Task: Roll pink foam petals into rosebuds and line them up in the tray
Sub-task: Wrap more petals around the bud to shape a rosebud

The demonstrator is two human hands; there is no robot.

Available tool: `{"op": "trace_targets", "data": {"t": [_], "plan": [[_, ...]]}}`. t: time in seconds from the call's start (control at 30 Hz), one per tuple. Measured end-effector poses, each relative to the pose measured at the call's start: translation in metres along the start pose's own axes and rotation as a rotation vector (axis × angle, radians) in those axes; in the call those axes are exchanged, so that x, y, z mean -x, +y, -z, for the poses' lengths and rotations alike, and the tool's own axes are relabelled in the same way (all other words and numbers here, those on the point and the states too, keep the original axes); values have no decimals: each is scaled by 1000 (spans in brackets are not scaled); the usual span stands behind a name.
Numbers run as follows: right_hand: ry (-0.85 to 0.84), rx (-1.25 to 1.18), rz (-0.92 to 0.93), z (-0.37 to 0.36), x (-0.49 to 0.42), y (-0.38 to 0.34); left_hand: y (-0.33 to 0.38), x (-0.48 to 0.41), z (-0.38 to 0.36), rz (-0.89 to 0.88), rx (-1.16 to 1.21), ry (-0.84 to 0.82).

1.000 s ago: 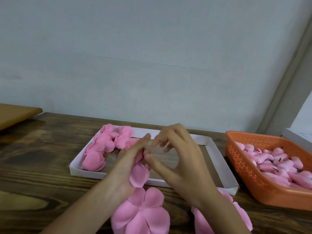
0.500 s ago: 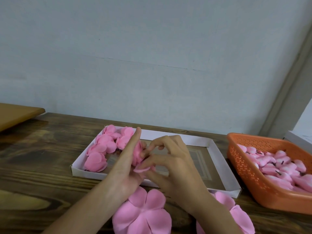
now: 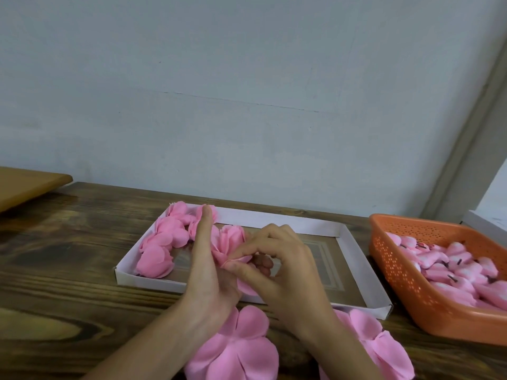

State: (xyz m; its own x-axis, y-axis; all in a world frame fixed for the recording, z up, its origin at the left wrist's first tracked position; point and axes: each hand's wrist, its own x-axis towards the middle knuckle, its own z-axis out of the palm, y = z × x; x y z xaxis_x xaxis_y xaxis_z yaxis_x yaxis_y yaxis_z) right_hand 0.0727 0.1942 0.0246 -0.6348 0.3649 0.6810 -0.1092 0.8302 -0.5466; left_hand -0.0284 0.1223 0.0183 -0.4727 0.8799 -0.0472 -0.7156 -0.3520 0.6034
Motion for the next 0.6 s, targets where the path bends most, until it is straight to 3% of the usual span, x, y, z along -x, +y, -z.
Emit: {"op": "trace_targets", "data": {"t": [0.33,0.6], "plan": [[247,116,-43,-6,3,-1,-5,2,-1,-39,-147,-161],[253,28,-59,3,1,-3,-1,0,4,20,-306,-267]]}}
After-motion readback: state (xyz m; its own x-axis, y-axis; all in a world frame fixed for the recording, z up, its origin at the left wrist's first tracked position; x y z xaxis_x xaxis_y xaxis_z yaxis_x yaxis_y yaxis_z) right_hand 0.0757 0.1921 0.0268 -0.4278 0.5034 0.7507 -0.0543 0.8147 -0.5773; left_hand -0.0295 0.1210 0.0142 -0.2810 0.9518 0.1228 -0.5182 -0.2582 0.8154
